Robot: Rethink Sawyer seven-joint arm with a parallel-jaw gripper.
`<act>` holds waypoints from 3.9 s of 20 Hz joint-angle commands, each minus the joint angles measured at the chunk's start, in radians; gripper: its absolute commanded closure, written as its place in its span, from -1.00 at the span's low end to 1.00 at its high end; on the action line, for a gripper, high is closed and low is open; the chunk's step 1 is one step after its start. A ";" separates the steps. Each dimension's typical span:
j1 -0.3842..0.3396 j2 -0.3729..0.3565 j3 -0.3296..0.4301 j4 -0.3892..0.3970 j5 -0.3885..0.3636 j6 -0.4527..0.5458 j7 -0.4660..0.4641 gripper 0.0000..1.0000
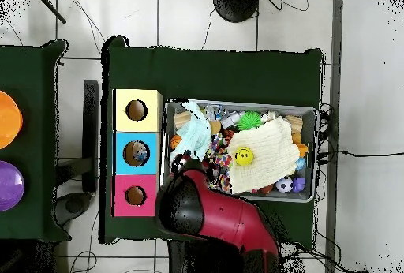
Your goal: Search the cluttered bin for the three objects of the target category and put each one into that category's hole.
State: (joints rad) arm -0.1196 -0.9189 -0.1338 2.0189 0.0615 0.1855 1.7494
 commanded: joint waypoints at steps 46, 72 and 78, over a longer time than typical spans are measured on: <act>-0.188 0.233 0.216 0.107 0.462 -0.160 0.503 -1.00; 0.026 0.171 0.006 0.038 0.594 -0.055 0.498 -1.00; -0.049 0.171 0.120 0.069 0.589 -0.151 0.516 -1.00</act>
State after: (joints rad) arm -0.1257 -0.7505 -0.0793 2.1428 0.5904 0.0440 2.0061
